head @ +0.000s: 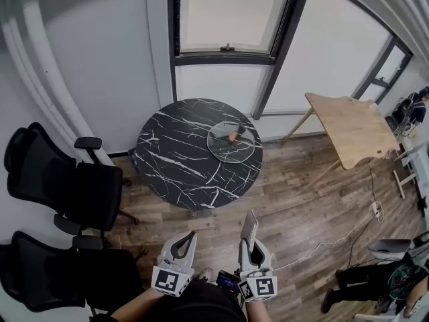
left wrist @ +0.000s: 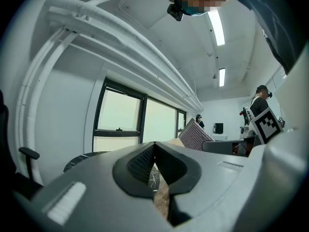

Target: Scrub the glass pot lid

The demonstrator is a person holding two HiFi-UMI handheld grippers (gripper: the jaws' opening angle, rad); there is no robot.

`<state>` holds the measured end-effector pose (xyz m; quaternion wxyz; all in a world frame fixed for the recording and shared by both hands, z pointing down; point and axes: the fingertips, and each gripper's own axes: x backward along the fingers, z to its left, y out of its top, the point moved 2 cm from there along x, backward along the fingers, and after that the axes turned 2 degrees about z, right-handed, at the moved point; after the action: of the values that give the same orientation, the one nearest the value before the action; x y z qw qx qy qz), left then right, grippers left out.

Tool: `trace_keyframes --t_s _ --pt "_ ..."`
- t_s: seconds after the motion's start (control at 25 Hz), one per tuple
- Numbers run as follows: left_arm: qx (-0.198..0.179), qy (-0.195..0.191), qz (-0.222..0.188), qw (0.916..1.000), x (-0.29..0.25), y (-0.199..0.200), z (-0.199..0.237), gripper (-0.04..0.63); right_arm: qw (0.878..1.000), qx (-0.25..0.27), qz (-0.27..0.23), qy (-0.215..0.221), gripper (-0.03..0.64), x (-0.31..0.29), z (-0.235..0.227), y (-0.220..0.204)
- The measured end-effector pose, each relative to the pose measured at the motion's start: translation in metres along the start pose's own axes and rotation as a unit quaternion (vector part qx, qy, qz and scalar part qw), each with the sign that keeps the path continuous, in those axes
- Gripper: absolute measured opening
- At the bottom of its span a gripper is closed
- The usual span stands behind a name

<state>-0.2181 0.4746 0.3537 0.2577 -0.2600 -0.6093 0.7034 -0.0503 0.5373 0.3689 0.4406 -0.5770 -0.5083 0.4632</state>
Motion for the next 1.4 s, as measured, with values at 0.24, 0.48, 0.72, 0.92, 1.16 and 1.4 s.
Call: trace_keyframes --t_s 0.24,0.48,0.72,0.92,1.16,1.4 --pt "-0.012 0.012 -0.001 0.9999 -0.006 -0.003 -0.022 0.003 1.000 0.001 -0.004 0.015 0.077 0.005 -0.020 -0.001" --pt "-0.025 0.021 0.020 0.9993 -0.012 -0.010 -0.029 0.002 1.000 0.000 0.007 0.020 0.077 0.004 -0.038 -0.010" --pt "-0.019 0.010 0.033 0.9992 -0.051 -0.023 -0.014 0.003 1.000 0.002 0.014 0.001 0.077 -0.013 -0.060 -0.013" --pt "-0.004 -0.002 0.011 0.9999 -0.106 -0.017 0.015 0.003 0.999 0.015 0.018 -0.026 0.077 -0.048 -0.080 -0.006" --pt "-0.003 -0.035 0.020 0.9992 -0.177 -0.009 0.055 0.003 0.998 0.021 0.021 -0.048 0.077 -0.114 -0.100 0.007" --pt "-0.010 -0.047 0.015 0.9987 -0.230 0.003 0.102 0.003 0.998 0.019 0.027 -0.061 0.077 -0.184 -0.107 0.020"
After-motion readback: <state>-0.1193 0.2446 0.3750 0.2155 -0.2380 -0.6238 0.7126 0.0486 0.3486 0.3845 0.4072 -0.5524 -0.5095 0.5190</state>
